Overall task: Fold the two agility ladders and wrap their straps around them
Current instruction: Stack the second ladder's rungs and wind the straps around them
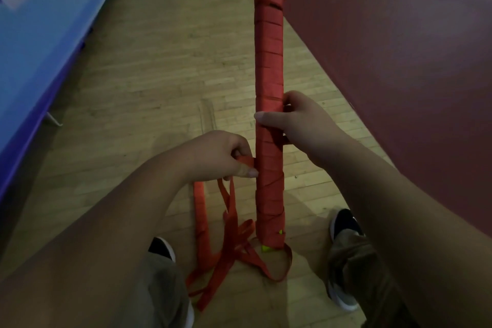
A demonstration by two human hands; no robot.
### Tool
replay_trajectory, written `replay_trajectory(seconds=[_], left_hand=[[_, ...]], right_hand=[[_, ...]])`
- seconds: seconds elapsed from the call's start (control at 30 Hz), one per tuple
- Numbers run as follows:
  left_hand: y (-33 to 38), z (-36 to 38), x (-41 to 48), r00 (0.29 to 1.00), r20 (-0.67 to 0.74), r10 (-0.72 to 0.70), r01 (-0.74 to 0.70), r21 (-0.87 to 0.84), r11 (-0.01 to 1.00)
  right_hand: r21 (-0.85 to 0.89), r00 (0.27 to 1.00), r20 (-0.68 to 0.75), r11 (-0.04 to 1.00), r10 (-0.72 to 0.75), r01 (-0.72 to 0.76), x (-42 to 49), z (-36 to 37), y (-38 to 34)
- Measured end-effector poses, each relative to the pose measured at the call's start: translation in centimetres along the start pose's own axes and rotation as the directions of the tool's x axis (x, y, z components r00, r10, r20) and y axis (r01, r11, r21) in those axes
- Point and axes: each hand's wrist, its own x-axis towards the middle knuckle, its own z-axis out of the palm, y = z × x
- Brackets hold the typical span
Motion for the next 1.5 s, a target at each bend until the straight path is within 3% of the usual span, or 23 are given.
replay_trajectory(seconds=[0.4,0.6,0.73,1.07,1.27,1.5], left_hand=[[0.1,0.3,-0.1,0.999,-0.021,0.038,-0.036,0.083,0.996],[0.9,0.0,-0.7,1.0,0.007,-0.019,0.02,-0.038,0.999],[1.7,0.3,-0.9,0.994,-0.017,-0.109,0.108,-0.037,0.993],[3.7,2.8,0.0,0.976,-0.132,-0.173,0.176,0.017,0.984],[2.2,2.5,-0.1,0.996,-0.005,-0.094,0.093,-0.123,0.988],[1.1,1.5,-0.3,0.99,0.143,0.015,0.009,-0.169,0.986]], right_hand=[[-0.097,1.0,-0.019,0.995,-0.004,0.003,0.3,0.3,0.5],[-0.121,0.999,-0.035,0.993,-0.012,0.008,0.1,0.3,0.5],[-0.14,0.999,-0.04,0.99,-0.02,0.014,-0.1,0.6,0.5],[-0.178,1.0,0.002,0.984,0.022,-0.021,0.3,1.2,0.9],[0.104,0.99,0.101,0.988,0.102,-0.113,0.7,-0.1,0.6],[0.269,0.982,0.184,0.958,0.052,-0.101,0.2,-1.7,0.0]])
